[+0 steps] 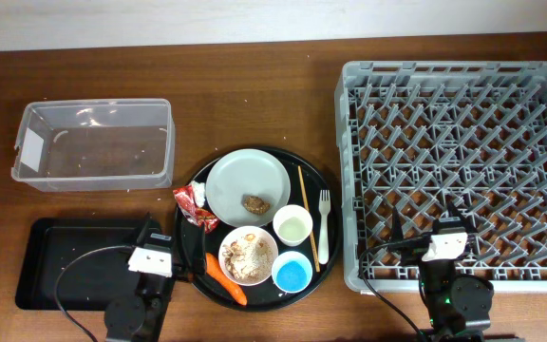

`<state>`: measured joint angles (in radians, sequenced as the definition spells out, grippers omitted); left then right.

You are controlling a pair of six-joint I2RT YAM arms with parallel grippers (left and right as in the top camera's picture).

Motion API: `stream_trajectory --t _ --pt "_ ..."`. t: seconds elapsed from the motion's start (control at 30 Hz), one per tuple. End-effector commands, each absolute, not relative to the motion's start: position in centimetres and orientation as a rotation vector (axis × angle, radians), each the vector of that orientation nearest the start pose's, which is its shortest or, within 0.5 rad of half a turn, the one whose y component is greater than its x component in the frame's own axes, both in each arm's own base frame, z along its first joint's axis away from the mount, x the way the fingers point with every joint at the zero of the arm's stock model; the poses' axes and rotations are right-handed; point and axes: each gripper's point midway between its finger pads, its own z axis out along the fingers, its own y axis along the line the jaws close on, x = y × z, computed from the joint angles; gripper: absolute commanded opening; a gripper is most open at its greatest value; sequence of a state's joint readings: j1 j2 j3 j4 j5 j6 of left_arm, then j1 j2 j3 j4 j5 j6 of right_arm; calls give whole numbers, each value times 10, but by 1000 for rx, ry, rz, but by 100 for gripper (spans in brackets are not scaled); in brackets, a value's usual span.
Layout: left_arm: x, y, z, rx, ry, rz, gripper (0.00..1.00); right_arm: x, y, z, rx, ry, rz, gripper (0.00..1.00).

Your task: Sort waste into correct bins and load items into the dishwasher rack

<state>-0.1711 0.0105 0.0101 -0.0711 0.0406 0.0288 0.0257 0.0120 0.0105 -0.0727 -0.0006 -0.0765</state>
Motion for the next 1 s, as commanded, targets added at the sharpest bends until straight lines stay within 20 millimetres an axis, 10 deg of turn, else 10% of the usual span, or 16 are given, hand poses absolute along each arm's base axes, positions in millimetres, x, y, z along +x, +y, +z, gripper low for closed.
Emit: stream_trajectory --t 0.0,0.23,0.57,0.97 --pt "241 -49 153 125 1671 -209 100 246 9 156 24 1656 93 98" --pt "230 -47 151 115 1827 -213 100 235 12 166 28 1740 115 98" --pt "209 -44 181 122 2043 -198 100 218 16 229 14 1876 139 98" --pt "213 -68 216 199 2346 -328 100 226 38 263 -20 2350 281 98"
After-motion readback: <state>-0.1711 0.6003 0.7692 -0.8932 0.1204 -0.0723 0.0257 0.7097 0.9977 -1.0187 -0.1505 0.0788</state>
